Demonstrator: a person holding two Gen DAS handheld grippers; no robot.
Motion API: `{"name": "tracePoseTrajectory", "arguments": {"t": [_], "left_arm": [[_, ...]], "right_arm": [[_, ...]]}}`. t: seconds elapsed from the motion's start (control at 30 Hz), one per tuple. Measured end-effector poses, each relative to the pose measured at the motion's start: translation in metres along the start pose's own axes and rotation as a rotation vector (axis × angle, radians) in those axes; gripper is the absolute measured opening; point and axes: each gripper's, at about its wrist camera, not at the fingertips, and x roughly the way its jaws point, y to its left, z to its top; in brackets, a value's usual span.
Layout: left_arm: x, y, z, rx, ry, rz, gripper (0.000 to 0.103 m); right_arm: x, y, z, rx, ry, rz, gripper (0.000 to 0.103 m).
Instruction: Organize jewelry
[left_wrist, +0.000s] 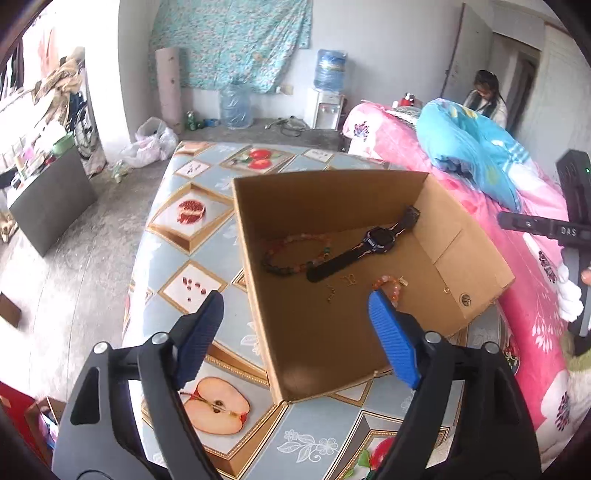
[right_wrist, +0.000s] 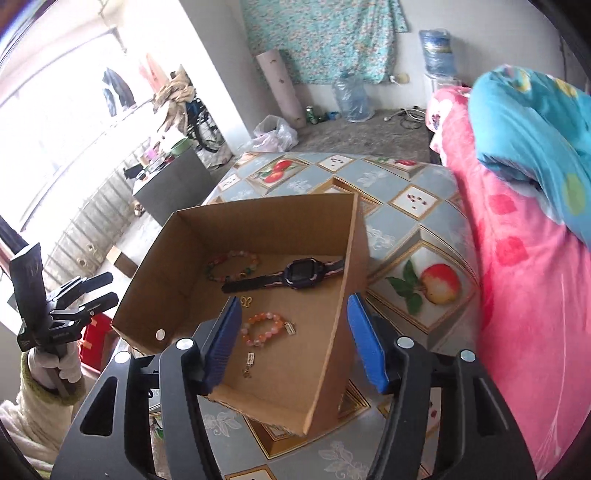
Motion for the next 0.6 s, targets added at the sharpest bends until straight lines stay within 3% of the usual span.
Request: {"name": "tracePoseTrajectory", "arguments": {"t": [0.2, 0.3, 0.4, 0.6], "left_arm": [[0.050, 0.009, -0.019, -0.115, 0.155, -0.012, 0.080], [0.059, 0.008, -0.022, -0.172, 0.173, -0.076, 0.080], [0.062, -0.004, -0.021, -0.156, 0.190, -0.047, 0.083], [0.048, -0.003, -0.019, -0.218, 0.171, -0.050, 0.085]], "right_arm": [[0.040, -0.025, -0.030, 0.129, 0.130, 0.012, 0.061], [0.057, -0.019, -0.034, 0.140, 0.187, 0.103, 0.061], [0.060, -0.004, -0.031, 0.107, 0.195, 0.041, 0.065], [0.050, -0.004, -0.031, 0.143, 0.193, 0.074, 0.065]]}}
